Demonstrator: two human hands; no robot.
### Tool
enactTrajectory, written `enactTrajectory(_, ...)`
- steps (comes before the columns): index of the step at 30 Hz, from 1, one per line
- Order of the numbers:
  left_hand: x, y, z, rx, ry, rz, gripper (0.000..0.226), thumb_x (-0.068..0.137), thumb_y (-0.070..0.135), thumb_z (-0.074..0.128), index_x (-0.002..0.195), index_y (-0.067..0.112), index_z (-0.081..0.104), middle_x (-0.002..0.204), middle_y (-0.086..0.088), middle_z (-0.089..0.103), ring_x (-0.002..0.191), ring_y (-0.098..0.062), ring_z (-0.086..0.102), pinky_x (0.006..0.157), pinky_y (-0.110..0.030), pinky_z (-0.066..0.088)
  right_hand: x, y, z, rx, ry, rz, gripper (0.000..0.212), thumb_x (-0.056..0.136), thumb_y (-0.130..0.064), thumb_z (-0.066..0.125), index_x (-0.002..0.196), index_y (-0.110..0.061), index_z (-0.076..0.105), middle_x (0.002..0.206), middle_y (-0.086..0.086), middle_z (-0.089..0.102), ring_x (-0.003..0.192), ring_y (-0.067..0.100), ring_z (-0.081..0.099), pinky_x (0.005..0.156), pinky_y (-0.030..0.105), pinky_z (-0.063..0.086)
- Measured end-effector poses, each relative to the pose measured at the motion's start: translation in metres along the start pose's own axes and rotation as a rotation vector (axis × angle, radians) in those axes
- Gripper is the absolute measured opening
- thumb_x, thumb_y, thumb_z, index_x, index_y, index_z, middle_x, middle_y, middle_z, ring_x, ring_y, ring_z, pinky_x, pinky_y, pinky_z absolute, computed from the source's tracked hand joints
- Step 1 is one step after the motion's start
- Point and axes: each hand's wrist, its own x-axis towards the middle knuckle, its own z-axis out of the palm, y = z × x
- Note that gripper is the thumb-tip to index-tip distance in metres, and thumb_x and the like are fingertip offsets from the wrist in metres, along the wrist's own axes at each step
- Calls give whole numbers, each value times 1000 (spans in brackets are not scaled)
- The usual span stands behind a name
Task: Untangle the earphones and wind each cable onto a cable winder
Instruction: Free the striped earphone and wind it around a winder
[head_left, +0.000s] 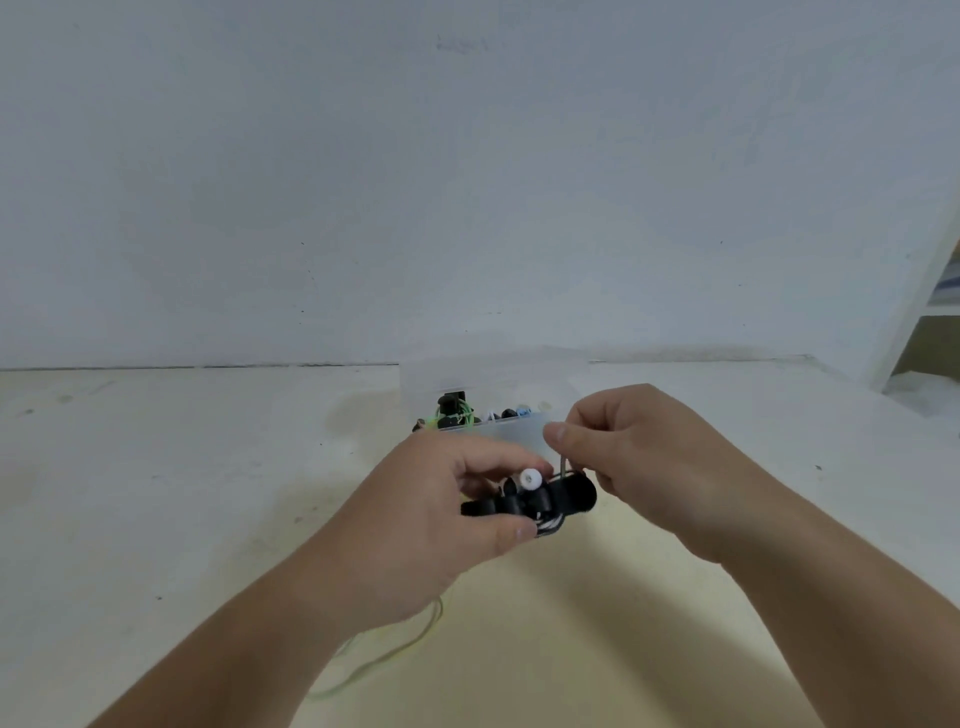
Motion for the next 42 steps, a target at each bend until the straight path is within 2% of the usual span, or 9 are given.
enactTrajectory(6, 0, -6, 17, 86, 120, -54, 26, 66, 40, 75, 92, 41, 72, 79, 9, 73, 66, -15, 65, 75, -49, 59, -2, -1, 13, -220, -4, -185, 39, 99, -32, 54, 65, -13, 54, 57, -6, 47, 51, 9, 37, 53, 29, 33)
enactTrajectory(10, 2, -9, 15, -108, 170, -83, 20, 79, 19, 83, 92, 31, 74, 82, -2, 73, 79, -30, 71, 61, -36, 60, -4, -3, 15, -273, 12, -257, 31, 100, -27, 50, 71, -15, 57, 60, -3, 52, 52, 9, 38, 51, 26, 31)
enactTrajectory(13, 2, -8, 16, -220, 212, -90, 18, 85, 13, 76, 94, 29, 75, 82, -3, 72, 77, -21, 73, 62, -29, 59, -4, -3, 15, -264, 50, -288, 27, 98, -26, 52, 75, -19, 63, 63, -6, 57, 56, 8, 44, 54, 25, 35)
enactTrajectory(19, 2, -3, 17, -387, 285, -160, 18, 97, 16, 60, 94, 22, 76, 93, -9, 75, 81, -26, 74, 74, -55, 61, -5, -2, 15, -164, 103, -316, 19, 94, -23, 61, 77, -27, 69, 66, -17, 60, 62, 3, 53, 57, 16, 40)
enactTrajectory(25, 4, -4, 19, -295, 357, -124, 26, 103, 13, 51, 91, 26, 70, 90, -8, 71, 72, -26, 69, 72, -63, 58, -6, -2, 26, -235, 166, -392, 12, 89, -25, 68, 84, -31, 78, 73, -9, 61, 71, 10, 59, 63, 30, 45)
enactTrajectory(31, 6, -4, 12, -368, 433, -124, 27, 103, 13, 50, 83, 20, 67, 89, -6, 63, 67, -21, 65, 66, -54, 62, -8, -4, 30, -118, 195, -447, 17, 87, -18, 73, 86, -34, 80, 77, -13, 64, 74, 4, 61, 63, 15, 44)
enactTrajectory(34, 6, 0, 11, -442, 425, -130, 22, 102, 15, 53, 83, 17, 64, 84, -5, 65, 64, -16, 65, 60, -43, 61, -7, -3, 29, -43, 230, -429, 19, 85, -14, 76, 83, -33, 80, 79, -15, 67, 76, 5, 65, 65, 18, 48)
enactTrajectory(38, 6, 2, 9, -452, 425, -114, 17, 98, 12, 58, 81, 14, 62, 96, -20, 63, 74, -23, 62, 63, -54, 61, -9, -5, 27, 59, 182, -402, 21, 83, -10, 77, 79, -30, 79, 79, -14, 69, 76, 10, 66, 68, 23, 51)
enactTrajectory(42, 6, 5, 5, -587, 411, -83, 19, 97, 2, 55, 81, 9, 63, 79, -11, 63, 69, -19, 61, 61, -41, 58, -8, -8, 24, 175, 141, -374, 19, 82, -6, 77, 79, -24, 79, 77, -9, 71, 76, 12, 68, 71, 27, 54)
